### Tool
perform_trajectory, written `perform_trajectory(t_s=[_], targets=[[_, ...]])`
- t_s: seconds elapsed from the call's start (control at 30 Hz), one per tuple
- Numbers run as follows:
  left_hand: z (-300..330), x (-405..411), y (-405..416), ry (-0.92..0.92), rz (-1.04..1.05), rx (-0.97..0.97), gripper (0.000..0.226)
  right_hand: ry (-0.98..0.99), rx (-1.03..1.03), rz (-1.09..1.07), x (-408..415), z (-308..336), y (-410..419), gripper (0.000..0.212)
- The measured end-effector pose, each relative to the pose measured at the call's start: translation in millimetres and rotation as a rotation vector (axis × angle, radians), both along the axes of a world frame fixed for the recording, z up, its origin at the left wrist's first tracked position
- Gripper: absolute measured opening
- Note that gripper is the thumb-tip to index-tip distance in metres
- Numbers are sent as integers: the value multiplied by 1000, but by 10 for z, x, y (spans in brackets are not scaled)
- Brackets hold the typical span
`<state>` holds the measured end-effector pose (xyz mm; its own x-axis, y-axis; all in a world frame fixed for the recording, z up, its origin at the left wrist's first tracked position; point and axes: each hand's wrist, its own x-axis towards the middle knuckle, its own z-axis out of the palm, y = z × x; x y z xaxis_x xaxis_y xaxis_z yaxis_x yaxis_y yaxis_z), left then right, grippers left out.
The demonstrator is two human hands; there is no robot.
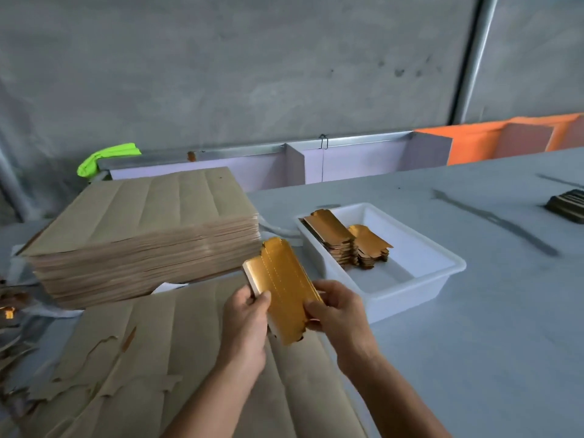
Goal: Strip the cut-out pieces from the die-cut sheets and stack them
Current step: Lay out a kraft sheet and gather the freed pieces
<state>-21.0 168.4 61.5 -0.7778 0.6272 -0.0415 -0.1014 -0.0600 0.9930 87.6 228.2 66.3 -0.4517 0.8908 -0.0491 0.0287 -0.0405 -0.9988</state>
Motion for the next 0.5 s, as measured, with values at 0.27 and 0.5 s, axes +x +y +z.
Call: perform_trajectory(t_s=[0.27,0.5], targets=[[327,394,1136,-27,-184,7,10,136,-80,-282,410,312,947,26],[246,666,1961,-16,-255,-107,46,33,-65,-468,536,272,1843,30]])
